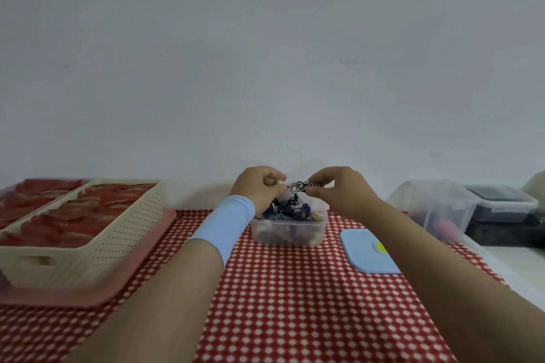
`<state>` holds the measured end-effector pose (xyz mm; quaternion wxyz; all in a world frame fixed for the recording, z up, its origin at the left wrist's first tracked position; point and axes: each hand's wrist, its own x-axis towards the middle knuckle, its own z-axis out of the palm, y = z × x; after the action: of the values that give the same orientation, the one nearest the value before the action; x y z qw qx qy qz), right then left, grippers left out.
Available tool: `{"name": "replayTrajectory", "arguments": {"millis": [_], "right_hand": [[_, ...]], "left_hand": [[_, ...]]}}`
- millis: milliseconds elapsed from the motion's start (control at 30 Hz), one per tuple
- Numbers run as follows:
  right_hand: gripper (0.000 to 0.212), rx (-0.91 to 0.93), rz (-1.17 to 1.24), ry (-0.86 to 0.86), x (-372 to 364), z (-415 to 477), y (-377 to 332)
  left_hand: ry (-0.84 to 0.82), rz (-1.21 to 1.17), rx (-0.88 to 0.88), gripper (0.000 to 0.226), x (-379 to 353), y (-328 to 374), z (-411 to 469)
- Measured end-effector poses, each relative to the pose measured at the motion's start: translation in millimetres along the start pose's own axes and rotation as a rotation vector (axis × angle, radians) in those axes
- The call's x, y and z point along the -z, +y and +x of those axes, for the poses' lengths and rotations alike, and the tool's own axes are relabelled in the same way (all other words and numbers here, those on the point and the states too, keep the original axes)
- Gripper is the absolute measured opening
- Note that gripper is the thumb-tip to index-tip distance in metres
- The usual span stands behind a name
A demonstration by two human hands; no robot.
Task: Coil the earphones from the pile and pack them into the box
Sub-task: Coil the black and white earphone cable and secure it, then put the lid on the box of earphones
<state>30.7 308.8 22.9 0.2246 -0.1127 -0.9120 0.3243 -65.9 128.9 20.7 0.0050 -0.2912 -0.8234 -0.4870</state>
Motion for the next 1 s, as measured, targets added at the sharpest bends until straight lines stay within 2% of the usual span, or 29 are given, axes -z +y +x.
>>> {"name": "replayTrajectory", "arguments": {"millis": [100, 233, 333, 433, 567, 667, 767, 833, 933, 1000], "right_hand": [[0.018, -0.028, -0.134, -0.031, -12, 23, 5], [0.032, -0.066, -0.382, -0.185, -27, 32, 18], [0.026, -0.058, -0.339, -0.128, -28, 29, 27], [0.021, 0.016, -0.347, -0.06, -29, 22, 30], [0.027, 0.039, -0.449, -0.203, -31, 18, 27], [0.029, 0.007, -0.403, -0.267, -18, 17, 27], [0.034, 0.004, -0.351, -0.209, 4, 12, 33], [0.034, -0.019, -0.359, -0.177, 24, 2, 40], [0.026, -0.103, -0.379, -0.277, 46, -16, 51], [0.032, -0.149, -0.409, -0.403, 57, -31, 58]], "left_hand": [[-0.098, 0.184, -0.001, 0.011, -4, -9, 17], [-0.194, 0.35, -0.031, 0.02, -13, -28, 25], [-0.185, 0.434, -0.126, 0.039, -21, -37, 27], [-0.308, 0.513, -0.16, 0.049, -34, -39, 25], [-0.474, 0.754, -0.169, 0.05, -48, -43, 26], [-0.455, 0.744, -0.16, 0.046, -45, -30, 25], [-0.352, 0.757, -0.174, 0.052, -47, -14, 19], [-0.283, 0.682, -0.228, 0.053, -57, 1, 11], [-0.276, 0.608, -0.339, 0.051, -77, 24, -5], [-0.328, 0.586, -0.367, 0.048, -92, 37, -17]]}}
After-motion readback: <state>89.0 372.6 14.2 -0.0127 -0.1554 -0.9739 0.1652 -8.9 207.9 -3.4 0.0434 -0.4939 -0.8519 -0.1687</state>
